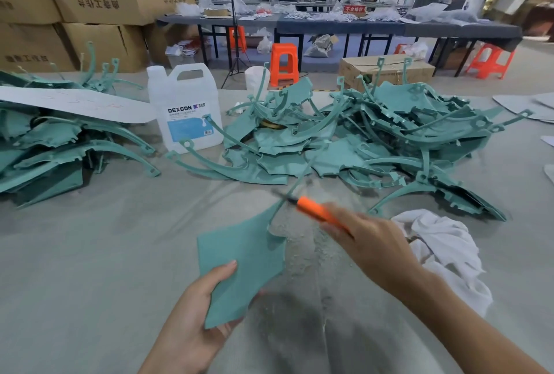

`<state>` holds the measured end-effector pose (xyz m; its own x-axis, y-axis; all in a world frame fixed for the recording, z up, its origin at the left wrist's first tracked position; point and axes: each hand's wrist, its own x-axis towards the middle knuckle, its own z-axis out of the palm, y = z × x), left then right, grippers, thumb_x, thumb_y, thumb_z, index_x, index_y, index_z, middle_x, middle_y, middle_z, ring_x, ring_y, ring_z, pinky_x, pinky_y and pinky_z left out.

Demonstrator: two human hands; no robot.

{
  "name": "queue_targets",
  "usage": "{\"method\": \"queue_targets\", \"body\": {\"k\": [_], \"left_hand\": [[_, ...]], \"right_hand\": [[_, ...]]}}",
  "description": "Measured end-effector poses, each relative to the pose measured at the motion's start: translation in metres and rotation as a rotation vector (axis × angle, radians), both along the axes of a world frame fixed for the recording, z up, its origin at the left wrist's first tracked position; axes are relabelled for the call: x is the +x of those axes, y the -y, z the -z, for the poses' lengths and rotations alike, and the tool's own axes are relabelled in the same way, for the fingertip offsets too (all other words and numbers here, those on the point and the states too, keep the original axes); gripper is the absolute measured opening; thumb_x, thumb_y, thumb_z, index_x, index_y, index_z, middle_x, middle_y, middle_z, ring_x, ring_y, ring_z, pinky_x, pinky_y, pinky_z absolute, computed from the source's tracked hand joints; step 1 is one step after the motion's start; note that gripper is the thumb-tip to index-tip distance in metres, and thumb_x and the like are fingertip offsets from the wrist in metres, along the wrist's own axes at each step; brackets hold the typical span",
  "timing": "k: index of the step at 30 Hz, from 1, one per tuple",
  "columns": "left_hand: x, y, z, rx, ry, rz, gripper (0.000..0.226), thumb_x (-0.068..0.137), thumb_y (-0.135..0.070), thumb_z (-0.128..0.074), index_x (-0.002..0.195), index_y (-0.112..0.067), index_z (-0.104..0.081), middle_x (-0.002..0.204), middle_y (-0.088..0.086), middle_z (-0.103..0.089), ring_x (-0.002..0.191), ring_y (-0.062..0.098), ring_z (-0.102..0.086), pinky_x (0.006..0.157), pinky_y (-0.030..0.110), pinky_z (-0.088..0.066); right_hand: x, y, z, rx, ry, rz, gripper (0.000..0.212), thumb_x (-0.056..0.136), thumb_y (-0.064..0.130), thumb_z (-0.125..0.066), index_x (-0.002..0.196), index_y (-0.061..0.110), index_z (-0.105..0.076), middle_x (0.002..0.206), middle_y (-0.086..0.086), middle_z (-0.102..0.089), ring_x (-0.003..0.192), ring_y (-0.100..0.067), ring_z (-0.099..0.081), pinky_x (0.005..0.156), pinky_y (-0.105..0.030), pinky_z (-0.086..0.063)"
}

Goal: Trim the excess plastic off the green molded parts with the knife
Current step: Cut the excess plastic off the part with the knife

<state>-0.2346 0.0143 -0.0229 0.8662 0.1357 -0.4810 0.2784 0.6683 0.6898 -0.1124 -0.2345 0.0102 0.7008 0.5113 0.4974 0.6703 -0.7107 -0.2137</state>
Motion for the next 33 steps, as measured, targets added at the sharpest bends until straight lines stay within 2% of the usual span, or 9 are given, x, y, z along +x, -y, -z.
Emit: {"method": "queue_targets", "body": {"k": [2,5,9,13,17,20,23,29,33], "left_hand": [[0.001,0.000,-0.003,0.052,0.019,0.010,0.024,0.074,-0.014,-0.069,0.092,-0.005,-0.081,0.102,0.021,-0.075,0.069,0.032,-0.074,0.074,0.037,-0.055],[0.002,0.002,-0.004,0.111,0.026,0.006,0.031,0.074,-0.014,-0.068,0.099,0.000,-0.077,0.100,0.024,-0.074,0.069,0.035,-0.074,0.065,0.035,-0.058],[0.001,0.002,-0.007,0.117,0.045,0.001,0.036,0.075,-0.013,-0.068,0.107,0.002,-0.072,0.103,0.026,-0.073,0.070,0.035,-0.073,0.076,0.041,-0.054],[0.002,0.000,-0.005,0.178,0.028,0.001,0.035,0.076,-0.011,-0.066,0.107,0.005,-0.071,0.101,0.028,-0.073,0.069,0.034,-0.073,0.061,0.038,-0.061],[0.006,-0.010,-0.008,0.241,0.016,0.057,0.035,0.077,-0.013,-0.068,0.106,0.005,-0.073,0.106,0.028,-0.072,0.076,0.035,-0.073,0.069,0.041,-0.061],[0.005,-0.019,-0.016,0.301,0.020,0.150,0.036,0.072,-0.018,-0.077,0.103,0.000,-0.076,0.101,0.029,-0.072,0.071,0.036,-0.072,0.050,0.029,-0.053],[0.005,-0.023,-0.020,0.318,0.034,0.176,0.027,0.075,-0.022,-0.074,0.097,-0.006,-0.079,0.100,0.028,-0.073,0.070,0.037,-0.073,0.043,0.026,-0.048],[0.006,-0.022,-0.022,0.334,0.041,0.192,0.036,0.072,-0.018,-0.078,0.103,-0.001,-0.076,0.099,0.029,-0.073,0.070,0.037,-0.072,0.046,0.025,-0.050],[0.008,-0.021,-0.023,0.335,0.064,0.205,0.033,0.071,-0.023,-0.076,0.100,-0.008,-0.079,0.102,0.027,-0.073,0.074,0.037,-0.072,0.060,0.032,-0.052]], "right_hand": [[0.002,0.003,-0.001,-0.026,-0.008,0.010,0.039,0.105,0.045,-0.042,0.120,0.019,-0.068,0.064,0.013,-0.057,0.041,-0.008,-0.053,0.035,-0.025,-0.045],[0.017,0.015,-0.006,0.086,0.005,0.207,0.029,0.103,0.035,-0.054,0.115,0.012,-0.068,0.061,0.008,-0.054,0.042,-0.018,-0.051,0.037,-0.032,-0.042],[0.004,0.008,-0.001,-0.048,0.000,0.007,0.034,0.103,0.041,-0.048,0.118,0.017,-0.068,0.062,0.013,-0.056,0.038,-0.008,-0.051,0.032,-0.021,-0.038],[0.018,0.025,-0.008,0.058,-0.093,0.206,0.036,0.100,0.050,-0.047,0.118,0.025,-0.064,0.065,0.010,-0.058,0.055,-0.023,-0.059,0.052,-0.038,-0.051],[0.001,0.021,0.000,-0.002,-0.308,0.004,0.047,0.089,0.077,-0.031,0.110,0.042,-0.053,0.077,0.020,-0.061,0.065,-0.005,-0.059,0.054,-0.019,-0.041],[-0.005,0.020,0.007,-0.032,-0.382,-0.051,0.053,0.084,0.082,-0.028,0.109,0.043,-0.053,0.079,0.020,-0.061,0.066,-0.007,-0.059,0.058,-0.022,-0.041],[-0.010,0.021,0.009,-0.038,-0.415,-0.084,0.049,0.086,0.079,-0.030,0.110,0.043,-0.053,0.075,0.013,-0.061,0.062,-0.010,-0.058,0.056,-0.025,-0.041],[-0.011,0.019,0.000,-0.124,-0.326,-0.032,0.056,0.086,0.079,-0.023,0.113,0.039,-0.051,0.062,0.013,-0.053,0.060,-0.013,-0.056,0.061,-0.034,-0.047],[-0.017,0.013,-0.002,-0.149,-0.316,-0.066,0.057,0.089,0.077,-0.023,0.117,0.037,-0.053,0.066,0.014,-0.051,0.064,-0.014,-0.058,0.062,-0.036,-0.048]]}}
